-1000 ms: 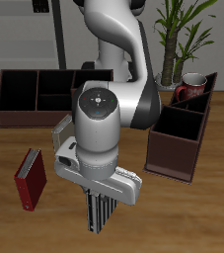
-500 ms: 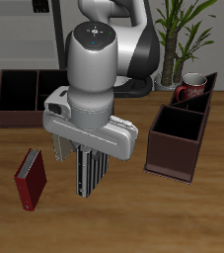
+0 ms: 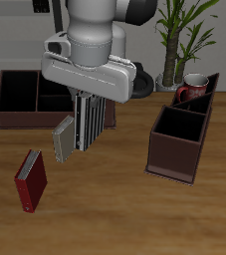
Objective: Place the red mug into the left desk caddy's left compartment and place the striped book into the left desk caddy's back compartment and place the red book into the back desk caddy's front compartment
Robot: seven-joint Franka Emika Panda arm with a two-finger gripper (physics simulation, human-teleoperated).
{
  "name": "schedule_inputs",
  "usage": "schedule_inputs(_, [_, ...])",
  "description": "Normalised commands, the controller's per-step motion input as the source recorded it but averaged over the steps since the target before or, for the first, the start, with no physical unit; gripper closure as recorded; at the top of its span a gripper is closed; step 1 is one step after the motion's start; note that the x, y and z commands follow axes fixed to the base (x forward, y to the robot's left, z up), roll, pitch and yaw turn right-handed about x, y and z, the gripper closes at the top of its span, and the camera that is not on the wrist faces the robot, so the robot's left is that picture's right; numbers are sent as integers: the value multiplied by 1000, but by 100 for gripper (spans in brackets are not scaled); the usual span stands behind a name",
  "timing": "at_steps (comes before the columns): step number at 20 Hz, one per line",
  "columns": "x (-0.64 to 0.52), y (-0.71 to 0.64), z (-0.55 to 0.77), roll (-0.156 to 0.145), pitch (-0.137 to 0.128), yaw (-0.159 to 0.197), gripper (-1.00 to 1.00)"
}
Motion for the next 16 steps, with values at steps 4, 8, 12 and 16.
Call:
schedule_inputs(4, [-401,10,-60,-34,19,-5,100])
schedule_inputs(8, [-623,-9,189,-21,-46,-13,100])
schedule_inputs(12, [-777,-5,343,-5,-22,-22,100])
schedule_inputs(16, [-559,76,320,26,-82,29,100])
